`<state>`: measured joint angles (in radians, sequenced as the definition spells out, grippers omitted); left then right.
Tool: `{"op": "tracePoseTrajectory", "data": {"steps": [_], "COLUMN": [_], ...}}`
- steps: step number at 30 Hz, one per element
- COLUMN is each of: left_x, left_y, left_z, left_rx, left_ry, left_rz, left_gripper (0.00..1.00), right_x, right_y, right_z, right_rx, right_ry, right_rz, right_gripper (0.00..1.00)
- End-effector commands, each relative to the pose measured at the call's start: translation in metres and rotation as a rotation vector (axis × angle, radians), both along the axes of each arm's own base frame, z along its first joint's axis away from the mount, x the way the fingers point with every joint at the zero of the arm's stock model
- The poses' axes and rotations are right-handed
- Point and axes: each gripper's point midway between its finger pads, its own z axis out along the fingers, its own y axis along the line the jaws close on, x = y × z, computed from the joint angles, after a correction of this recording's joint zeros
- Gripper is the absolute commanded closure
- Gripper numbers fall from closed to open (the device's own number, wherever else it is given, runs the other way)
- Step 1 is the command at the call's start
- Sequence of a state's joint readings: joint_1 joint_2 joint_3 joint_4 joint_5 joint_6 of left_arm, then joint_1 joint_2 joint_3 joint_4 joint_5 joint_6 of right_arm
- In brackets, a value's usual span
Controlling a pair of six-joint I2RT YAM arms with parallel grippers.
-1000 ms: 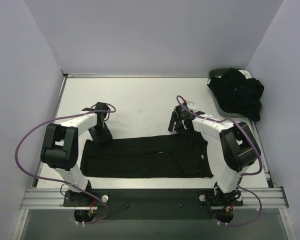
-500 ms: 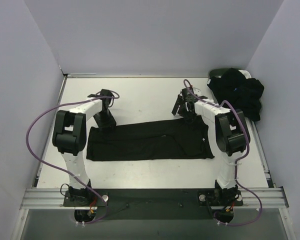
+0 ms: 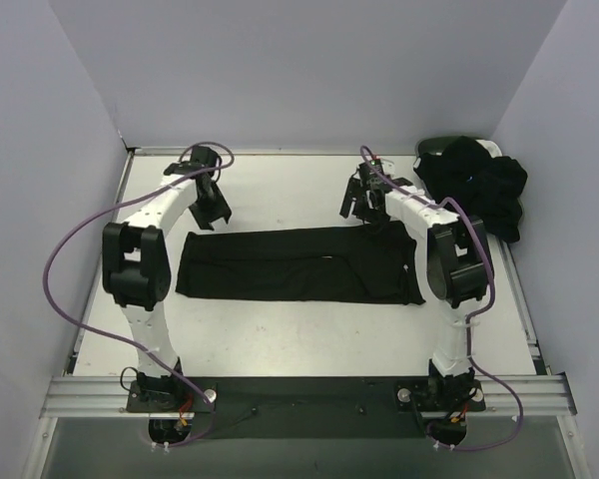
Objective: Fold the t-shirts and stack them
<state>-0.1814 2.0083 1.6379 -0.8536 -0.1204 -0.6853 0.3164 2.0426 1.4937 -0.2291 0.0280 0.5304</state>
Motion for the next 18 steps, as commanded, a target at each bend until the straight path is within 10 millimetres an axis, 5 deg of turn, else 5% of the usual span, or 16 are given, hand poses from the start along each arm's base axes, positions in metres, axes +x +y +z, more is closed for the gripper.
{"op": "tracePoseTrajectory", "data": {"steps": [1,4,11,18], "left_x": [-0.015,-0.036,-0.079,-0.081], "left_y": [0.014,0.025,0.061,0.091], "left_z": [0.095,0.105,0.075,0.041], "left_rx": [0.006,0.017,0.075,0.095], "left_ry": [-0.196,-0.208,-0.114,-0.036], "left_rz": [-0.002,0.001,0.071,0.168], "left_gripper": [0.48,0.48,0.48,0.48], "right_x": [-0.016,-0.035,-0.079,-0.105], "right_y": [0.05,0.074,0.157,0.176], "right_z": [0.089,0.097,0.099,0.089], "right_rx": [-0.035,-0.029,0.046,0.029], "right_ry": [-0.155,-0.142,-0.126,-0.119], "right_rz": [0.191,0.272,0.472,0.527], "right_gripper": [0.24,0.23,0.23,0.23]}}
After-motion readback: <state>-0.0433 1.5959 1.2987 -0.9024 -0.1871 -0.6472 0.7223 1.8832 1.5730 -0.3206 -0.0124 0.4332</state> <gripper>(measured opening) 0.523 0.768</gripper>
